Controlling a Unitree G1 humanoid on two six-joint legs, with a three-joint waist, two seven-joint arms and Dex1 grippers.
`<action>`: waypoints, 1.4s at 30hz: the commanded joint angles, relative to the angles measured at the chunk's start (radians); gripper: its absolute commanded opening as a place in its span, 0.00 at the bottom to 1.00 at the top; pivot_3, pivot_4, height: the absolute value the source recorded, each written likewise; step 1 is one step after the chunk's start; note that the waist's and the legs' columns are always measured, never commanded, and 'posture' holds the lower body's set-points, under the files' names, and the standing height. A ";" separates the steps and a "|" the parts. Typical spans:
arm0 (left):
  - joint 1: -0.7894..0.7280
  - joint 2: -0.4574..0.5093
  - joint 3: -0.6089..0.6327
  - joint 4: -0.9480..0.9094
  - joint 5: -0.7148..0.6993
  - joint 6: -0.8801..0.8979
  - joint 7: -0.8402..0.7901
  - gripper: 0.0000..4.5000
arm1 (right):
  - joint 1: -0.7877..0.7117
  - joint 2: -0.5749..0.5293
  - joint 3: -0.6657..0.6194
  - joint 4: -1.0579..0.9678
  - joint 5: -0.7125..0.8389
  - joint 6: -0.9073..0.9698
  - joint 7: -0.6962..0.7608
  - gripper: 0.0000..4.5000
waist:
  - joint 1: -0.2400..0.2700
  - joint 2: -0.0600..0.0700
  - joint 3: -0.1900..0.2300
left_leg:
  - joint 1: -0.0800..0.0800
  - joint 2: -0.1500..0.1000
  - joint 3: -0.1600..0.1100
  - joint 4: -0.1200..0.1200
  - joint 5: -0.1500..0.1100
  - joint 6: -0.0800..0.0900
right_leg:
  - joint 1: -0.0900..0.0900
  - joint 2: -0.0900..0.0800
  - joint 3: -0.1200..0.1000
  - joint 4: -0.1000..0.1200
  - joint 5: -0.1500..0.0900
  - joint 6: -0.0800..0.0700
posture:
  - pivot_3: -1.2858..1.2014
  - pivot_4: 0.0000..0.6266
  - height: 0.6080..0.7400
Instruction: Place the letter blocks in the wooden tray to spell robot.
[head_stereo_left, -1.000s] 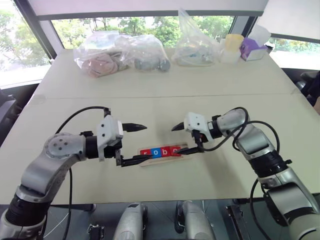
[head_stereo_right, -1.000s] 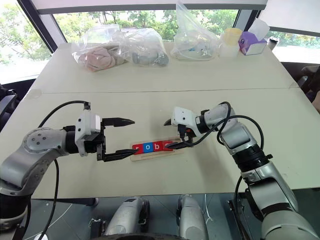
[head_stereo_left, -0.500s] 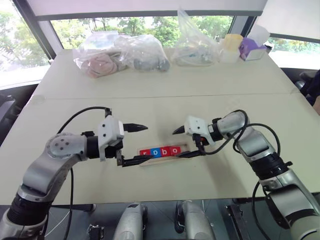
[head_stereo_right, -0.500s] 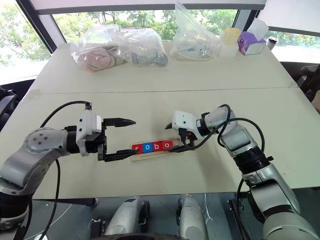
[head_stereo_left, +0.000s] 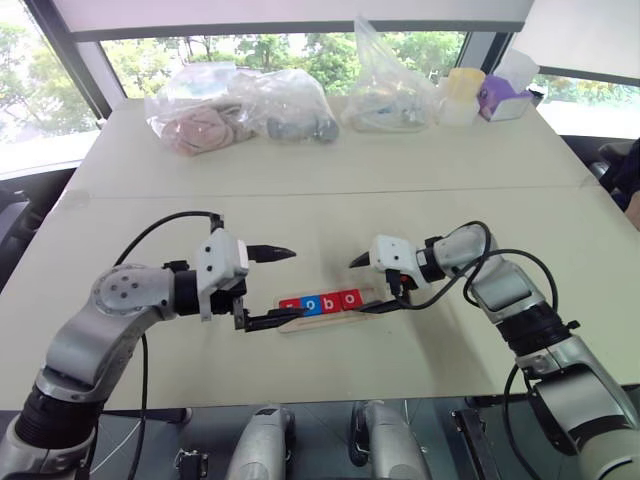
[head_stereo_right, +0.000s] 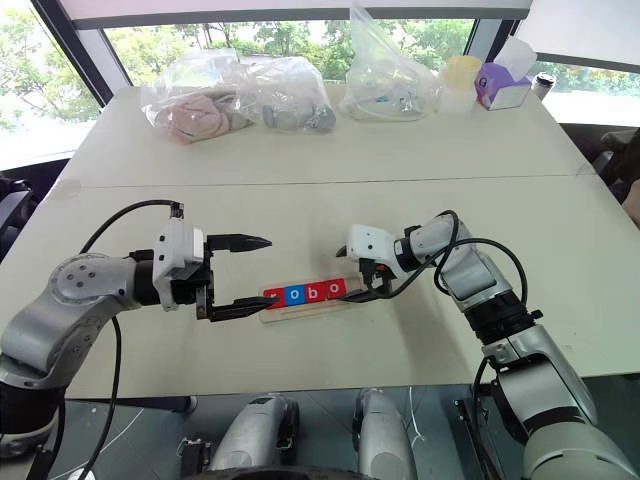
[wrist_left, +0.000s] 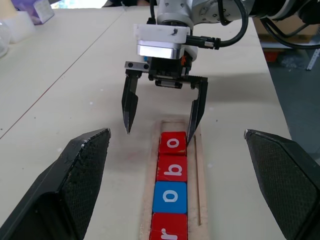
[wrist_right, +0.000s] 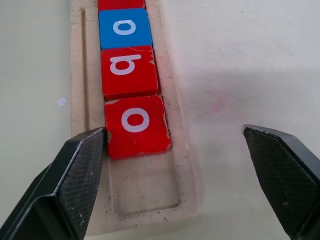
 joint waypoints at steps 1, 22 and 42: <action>0.000 -0.001 0.007 -0.034 -0.003 -0.012 0.006 1.00 | -0.015 -0.021 -0.032 -0.088 0.042 0.042 0.029 0.99 | 0.000 0.000 0.000 | 0.000 0.000 0.000 0.000 0.000 0.000 | 0.000 0.000 0.000 0.000 0.000 0.000 | 0.52 0.24 1.00; -0.022 -0.015 -0.020 -0.016 0.002 -0.022 0.003 1.00 | 0.162 -0.083 -0.318 -0.183 -0.029 0.227 -0.527 0.99 | -0.006 0.000 0.000 | -0.001 0.000 0.002 0.000 0.000 0.000 | -0.001 0.000 0.001 0.000 0.000 0.000 | 0.52 0.24 1.00; -0.020 -0.027 -0.025 0.006 0.017 -0.045 -0.008 1.00 | 0.299 0.107 -0.640 -0.294 0.037 0.754 -0.975 0.99 | 0.002 0.001 -0.001 | 0.000 0.000 0.001 0.000 0.000 0.000 | -0.001 0.000 0.003 0.000 -0.001 0.002 | 0.52 0.24 1.00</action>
